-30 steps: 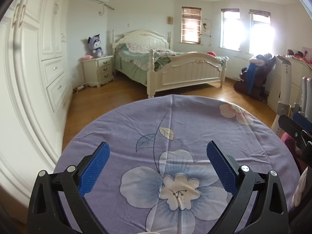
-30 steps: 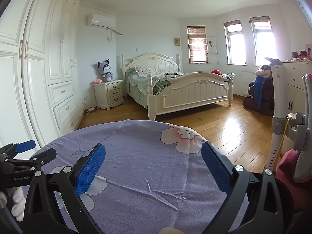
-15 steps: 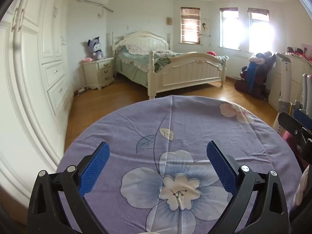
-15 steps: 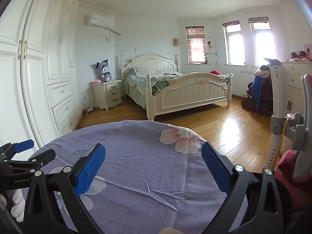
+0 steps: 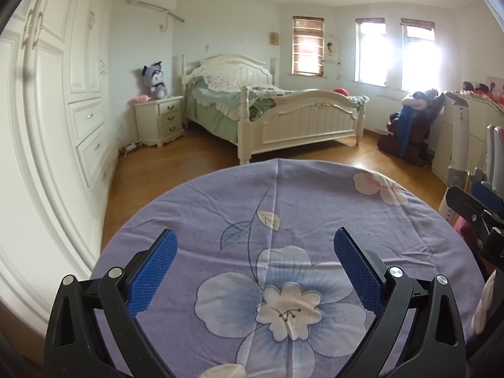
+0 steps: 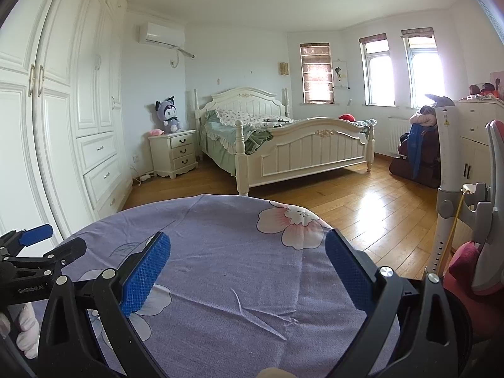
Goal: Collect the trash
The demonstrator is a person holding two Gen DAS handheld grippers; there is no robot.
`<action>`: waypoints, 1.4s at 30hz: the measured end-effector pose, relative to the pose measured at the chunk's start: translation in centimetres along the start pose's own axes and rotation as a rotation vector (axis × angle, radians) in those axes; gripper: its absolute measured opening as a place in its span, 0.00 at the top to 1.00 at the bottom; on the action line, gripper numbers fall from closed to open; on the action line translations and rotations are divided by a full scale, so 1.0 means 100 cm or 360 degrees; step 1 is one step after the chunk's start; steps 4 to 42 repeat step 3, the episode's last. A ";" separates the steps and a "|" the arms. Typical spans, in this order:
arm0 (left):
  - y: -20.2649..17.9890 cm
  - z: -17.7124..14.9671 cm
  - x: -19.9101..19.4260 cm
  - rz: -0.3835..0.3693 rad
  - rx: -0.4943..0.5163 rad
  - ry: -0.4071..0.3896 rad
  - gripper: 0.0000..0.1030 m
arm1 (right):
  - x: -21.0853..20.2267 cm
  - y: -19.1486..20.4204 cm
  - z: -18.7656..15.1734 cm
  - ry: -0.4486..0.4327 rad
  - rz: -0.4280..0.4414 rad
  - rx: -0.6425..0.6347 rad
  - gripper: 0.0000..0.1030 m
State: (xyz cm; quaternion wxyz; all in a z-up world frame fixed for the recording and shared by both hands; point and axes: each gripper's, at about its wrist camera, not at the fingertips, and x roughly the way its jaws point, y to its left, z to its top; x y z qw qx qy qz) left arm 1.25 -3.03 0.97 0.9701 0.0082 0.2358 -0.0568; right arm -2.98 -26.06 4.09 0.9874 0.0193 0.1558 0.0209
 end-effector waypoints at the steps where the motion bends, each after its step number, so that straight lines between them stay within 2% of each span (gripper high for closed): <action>1: 0.000 0.000 0.000 0.0001 0.0000 -0.0004 0.05 | 0.000 0.000 0.000 -0.0001 0.0000 0.0001 0.05; 42: 0.001 0.000 0.000 0.0001 -0.0001 -0.0009 0.05 | 0.000 -0.001 0.000 0.0001 0.0002 0.0003 0.05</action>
